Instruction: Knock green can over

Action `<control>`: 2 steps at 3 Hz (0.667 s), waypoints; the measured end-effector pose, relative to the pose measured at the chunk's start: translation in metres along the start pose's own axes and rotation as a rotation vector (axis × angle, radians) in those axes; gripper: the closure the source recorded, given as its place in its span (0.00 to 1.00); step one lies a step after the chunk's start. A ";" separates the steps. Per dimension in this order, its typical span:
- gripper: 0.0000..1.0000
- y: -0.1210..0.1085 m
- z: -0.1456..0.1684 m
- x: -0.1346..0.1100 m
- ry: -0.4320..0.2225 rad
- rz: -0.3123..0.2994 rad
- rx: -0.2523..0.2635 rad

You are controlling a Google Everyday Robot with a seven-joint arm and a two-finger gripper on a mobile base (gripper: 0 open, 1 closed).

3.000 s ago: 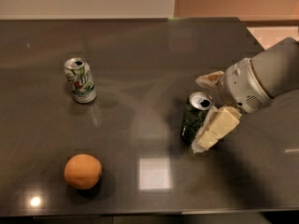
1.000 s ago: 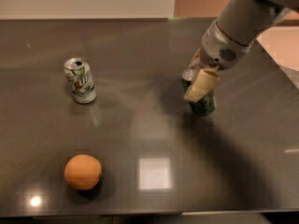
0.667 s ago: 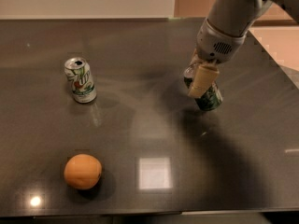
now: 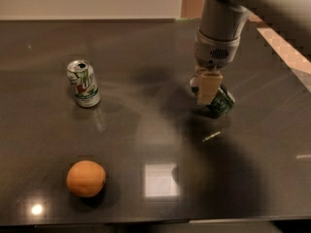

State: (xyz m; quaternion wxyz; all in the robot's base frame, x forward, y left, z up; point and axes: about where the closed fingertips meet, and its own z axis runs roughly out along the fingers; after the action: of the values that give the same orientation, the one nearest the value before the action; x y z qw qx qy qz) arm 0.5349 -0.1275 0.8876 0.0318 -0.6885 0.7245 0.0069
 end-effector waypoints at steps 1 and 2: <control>0.59 0.001 0.011 -0.002 0.050 -0.047 -0.025; 0.36 0.003 0.021 -0.005 0.078 -0.090 -0.052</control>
Offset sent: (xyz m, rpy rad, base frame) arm -0.0226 0.0005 -0.0293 -0.1504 0.1607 0.1429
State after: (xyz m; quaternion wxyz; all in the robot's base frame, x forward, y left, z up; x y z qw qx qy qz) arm 0.5326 -0.1208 0.8670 -0.0142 -0.7208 0.6930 -0.0027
